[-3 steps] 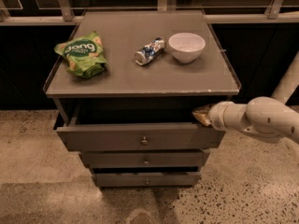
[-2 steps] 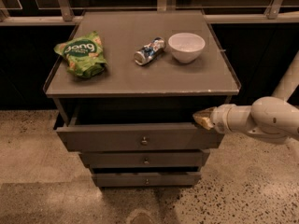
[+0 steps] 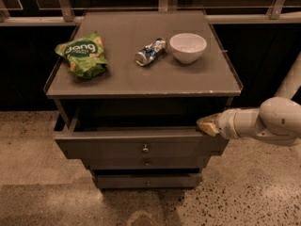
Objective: Open top drawer
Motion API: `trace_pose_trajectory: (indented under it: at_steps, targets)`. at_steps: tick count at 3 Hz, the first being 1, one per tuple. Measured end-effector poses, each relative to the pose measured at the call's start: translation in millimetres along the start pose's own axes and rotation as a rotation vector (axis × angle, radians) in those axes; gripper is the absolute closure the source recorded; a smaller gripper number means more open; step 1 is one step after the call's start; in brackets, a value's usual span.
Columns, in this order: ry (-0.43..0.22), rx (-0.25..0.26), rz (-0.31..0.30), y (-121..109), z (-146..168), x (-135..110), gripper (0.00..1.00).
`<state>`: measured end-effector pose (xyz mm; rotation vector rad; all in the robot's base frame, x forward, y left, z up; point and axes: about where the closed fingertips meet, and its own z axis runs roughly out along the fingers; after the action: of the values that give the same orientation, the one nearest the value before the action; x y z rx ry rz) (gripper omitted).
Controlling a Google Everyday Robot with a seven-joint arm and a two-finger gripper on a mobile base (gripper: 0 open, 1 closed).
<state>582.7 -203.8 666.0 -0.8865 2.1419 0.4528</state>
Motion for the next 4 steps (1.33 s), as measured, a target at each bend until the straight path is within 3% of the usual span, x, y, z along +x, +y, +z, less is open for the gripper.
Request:
trace_pose_trajectory:
  at_steps: [1,2,3,4]
  targets:
    - [0.006,-0.015,0.008,1.9,-0.5,1.1,1.00]
    - [0.028,-0.089,0.040,18.6,-10.2,9.9,1.00]
    - [0.031,-0.100,0.048,19.4,-11.4,10.4,1.00]
    - [0.050,-0.174,0.080,37.3,-24.4,17.7,1.00]
